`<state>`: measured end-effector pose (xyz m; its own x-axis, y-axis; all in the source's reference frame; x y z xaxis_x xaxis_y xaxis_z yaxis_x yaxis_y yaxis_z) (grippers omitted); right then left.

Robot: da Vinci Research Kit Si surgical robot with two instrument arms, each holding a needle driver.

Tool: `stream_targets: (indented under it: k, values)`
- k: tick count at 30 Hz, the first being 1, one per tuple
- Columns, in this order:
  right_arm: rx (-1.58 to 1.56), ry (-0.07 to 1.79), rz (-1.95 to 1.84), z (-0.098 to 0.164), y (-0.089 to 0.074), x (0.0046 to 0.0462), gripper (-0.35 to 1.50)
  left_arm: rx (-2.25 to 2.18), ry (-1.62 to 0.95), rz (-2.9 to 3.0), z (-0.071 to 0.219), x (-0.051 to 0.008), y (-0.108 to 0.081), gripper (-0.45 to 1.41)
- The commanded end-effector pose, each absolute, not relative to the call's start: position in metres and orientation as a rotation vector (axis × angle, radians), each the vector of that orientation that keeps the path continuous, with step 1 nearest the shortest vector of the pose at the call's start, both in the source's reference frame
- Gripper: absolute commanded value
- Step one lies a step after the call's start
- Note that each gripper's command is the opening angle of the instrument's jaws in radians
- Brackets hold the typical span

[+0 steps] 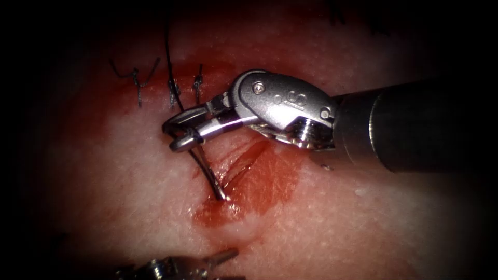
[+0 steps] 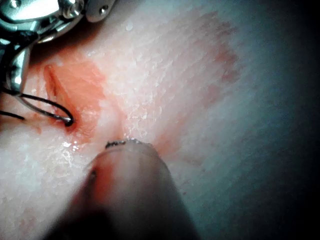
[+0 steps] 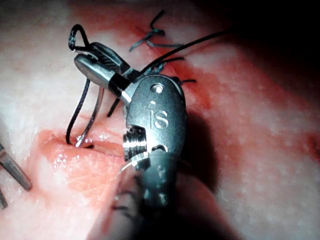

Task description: Wound Closure

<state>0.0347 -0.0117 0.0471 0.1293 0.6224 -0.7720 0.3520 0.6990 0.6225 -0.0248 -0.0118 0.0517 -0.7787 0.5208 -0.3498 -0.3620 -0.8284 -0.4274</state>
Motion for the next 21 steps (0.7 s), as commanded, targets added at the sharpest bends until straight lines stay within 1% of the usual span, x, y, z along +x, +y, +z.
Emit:
stream_targets:
  k: [1,14,16,21]
  values:
    - [0.903,1.447,0.288,0.0472,-0.0117,0.0358,-0.35,-0.637,-0.471,2.543,0.0523,-0.0253,-0.0124,0.44]
    - [1.238,1.231,0.614,0.0491,-0.0134,0.0365,-0.35,-0.636,-0.470,2.545,0.0521,-0.0245,-0.0125,0.44]
    - [1.307,1.165,0.672,0.0498,-0.0144,0.0365,-0.35,-0.633,-0.470,2.541,0.0521,-0.0243,-0.0125,0.44]
    - [1.371,1.114,0.718,0.0501,-0.0153,0.0363,-0.35,-0.634,-0.471,2.542,0.0520,-0.0242,-0.0125,0.44]
